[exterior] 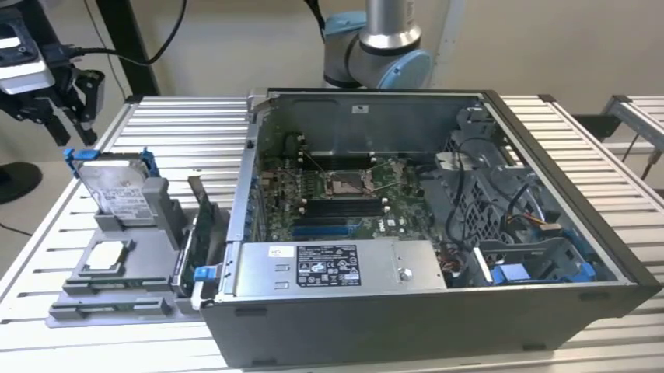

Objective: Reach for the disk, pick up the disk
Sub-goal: 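Pick up the disk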

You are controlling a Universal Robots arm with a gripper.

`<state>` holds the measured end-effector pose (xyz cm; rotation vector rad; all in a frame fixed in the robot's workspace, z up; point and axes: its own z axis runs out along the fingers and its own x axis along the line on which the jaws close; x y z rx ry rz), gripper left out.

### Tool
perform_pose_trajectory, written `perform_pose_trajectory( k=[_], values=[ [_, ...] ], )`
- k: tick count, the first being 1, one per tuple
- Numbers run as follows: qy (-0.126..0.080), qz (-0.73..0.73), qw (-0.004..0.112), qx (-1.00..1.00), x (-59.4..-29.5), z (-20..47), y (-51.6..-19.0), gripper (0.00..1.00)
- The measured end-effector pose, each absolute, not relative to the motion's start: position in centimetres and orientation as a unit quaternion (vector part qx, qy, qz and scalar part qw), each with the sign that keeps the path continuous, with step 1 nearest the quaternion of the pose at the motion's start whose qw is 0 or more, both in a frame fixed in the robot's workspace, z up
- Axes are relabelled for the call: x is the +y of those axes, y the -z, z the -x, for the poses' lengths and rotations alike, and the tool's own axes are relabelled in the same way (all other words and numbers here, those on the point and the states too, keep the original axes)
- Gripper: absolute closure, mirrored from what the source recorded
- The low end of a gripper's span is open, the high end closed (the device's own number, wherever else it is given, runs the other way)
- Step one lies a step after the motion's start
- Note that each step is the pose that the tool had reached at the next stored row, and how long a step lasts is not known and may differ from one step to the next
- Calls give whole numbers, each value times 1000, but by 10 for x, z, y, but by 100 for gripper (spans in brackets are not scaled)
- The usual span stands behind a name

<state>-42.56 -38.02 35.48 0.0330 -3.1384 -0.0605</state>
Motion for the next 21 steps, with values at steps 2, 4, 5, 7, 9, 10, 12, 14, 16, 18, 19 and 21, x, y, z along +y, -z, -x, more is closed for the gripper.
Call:
perform_pose_trajectory(
  k=[2, 4, 5, 7, 9, 10, 12, 14, 16, 18, 19, 21],
  values=[
    [19, -11, 1, -1000, -380, 426, -355, 100],
    [19, -11, 1, -1000, -380, 426, -355, 100],
    [19, -11, 1, -1000, -380, 426, -355, 100],
    [19, -11, 1, -1000, -380, 426, -355, 100],
    [19, -11, 1, -1000, -380, 426, -355, 100],
    [19, -12, 1, -1000, -380, 426, -355, 100],
    [19, -26, 2, -999, -380, 426, -355, 100],
    [19, -44, 2, -999, -380, 426, -355, 100],
    [19, -62, 2, -998, -380, 426, -355, 100],
    [19, -80, 3, -997, -380, 426, -355, 100],
    [19, -89, 3, -996, -380, 426, -355, 100],
    [19, -107, 3, -994, -380, 426, -355, 100]
  ],
)
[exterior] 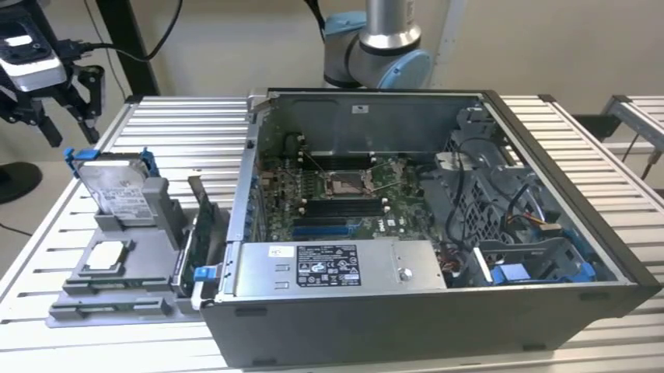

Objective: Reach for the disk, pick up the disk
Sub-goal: 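Pick up the disk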

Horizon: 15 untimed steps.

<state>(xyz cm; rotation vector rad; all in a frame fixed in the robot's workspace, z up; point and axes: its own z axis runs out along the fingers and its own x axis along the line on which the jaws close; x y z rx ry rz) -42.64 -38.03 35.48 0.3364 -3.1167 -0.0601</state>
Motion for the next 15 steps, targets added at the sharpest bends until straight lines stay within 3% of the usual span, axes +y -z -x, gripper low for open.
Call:
perform_pose_trajectory(
  k=[15],
  values=[
    [18, -190, 5, -982, -380, 426, -355, 100]
  ],
)
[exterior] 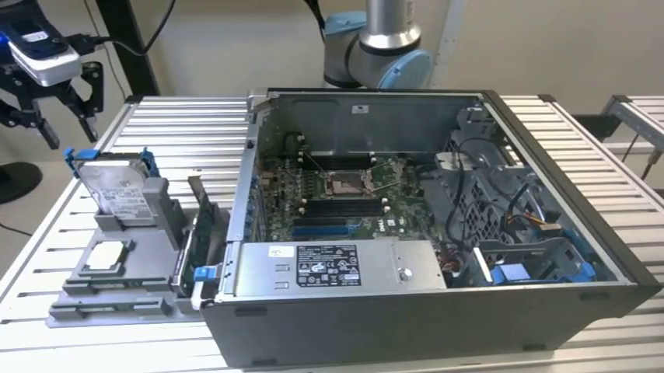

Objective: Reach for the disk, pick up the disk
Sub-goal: 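Pick up the disk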

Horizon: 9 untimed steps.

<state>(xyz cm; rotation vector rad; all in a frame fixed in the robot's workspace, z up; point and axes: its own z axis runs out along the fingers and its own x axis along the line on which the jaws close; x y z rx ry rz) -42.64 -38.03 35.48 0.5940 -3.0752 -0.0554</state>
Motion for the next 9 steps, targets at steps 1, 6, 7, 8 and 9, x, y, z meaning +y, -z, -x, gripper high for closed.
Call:
perform_pose_trajectory(
  k=[1, 6, 7, 8, 9],
  values=[
    [18, -199, 5, -980, -380, 426, -355, 100],
    [17, -243, 4, -970, -380, 426, -355, 100],
    [17, -251, 4, -968, -380, 426, -355, 100],
    [16, -260, 4, -965, -380, 426, -355, 100],
    [16, -269, 4, -963, -380, 426, -355, 100]
  ],
)
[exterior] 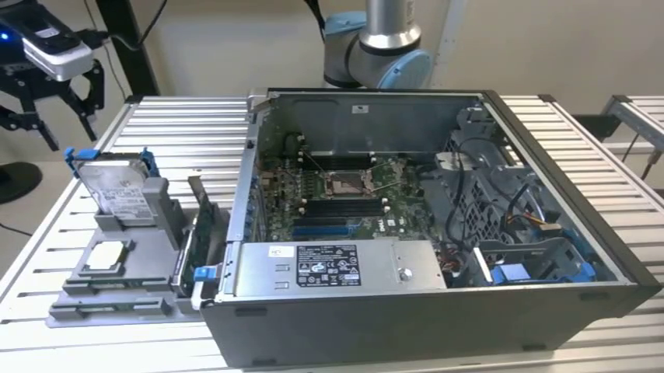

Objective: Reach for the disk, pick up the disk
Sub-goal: 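Pick up the disk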

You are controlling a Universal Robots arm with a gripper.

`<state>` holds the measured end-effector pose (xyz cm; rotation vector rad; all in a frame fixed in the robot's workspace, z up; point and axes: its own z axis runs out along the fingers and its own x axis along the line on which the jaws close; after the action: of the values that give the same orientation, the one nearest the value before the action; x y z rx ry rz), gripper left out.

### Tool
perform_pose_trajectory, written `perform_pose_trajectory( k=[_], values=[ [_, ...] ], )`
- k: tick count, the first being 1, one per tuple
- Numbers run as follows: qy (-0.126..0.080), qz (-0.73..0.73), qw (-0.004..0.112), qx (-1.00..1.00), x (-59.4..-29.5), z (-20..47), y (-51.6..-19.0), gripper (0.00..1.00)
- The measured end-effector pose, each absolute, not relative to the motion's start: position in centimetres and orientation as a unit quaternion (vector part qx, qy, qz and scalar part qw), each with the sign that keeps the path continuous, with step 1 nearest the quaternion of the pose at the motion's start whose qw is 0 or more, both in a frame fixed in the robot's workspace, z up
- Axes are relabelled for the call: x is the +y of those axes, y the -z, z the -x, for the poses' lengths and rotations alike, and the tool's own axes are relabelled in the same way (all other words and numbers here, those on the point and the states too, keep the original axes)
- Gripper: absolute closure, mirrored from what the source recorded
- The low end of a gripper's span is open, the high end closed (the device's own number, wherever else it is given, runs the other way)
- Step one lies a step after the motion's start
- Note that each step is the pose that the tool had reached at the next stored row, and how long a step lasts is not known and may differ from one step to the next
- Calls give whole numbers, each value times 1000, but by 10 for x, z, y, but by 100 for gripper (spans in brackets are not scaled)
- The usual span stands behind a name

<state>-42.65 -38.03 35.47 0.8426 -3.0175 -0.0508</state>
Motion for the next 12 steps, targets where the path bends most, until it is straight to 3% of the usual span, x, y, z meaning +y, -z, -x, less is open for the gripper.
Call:
perform_pose_trajectory(
  k=[12],
  values=[
    [14, -352, 3, -936, -380, 426, -354, 100]
  ],
)
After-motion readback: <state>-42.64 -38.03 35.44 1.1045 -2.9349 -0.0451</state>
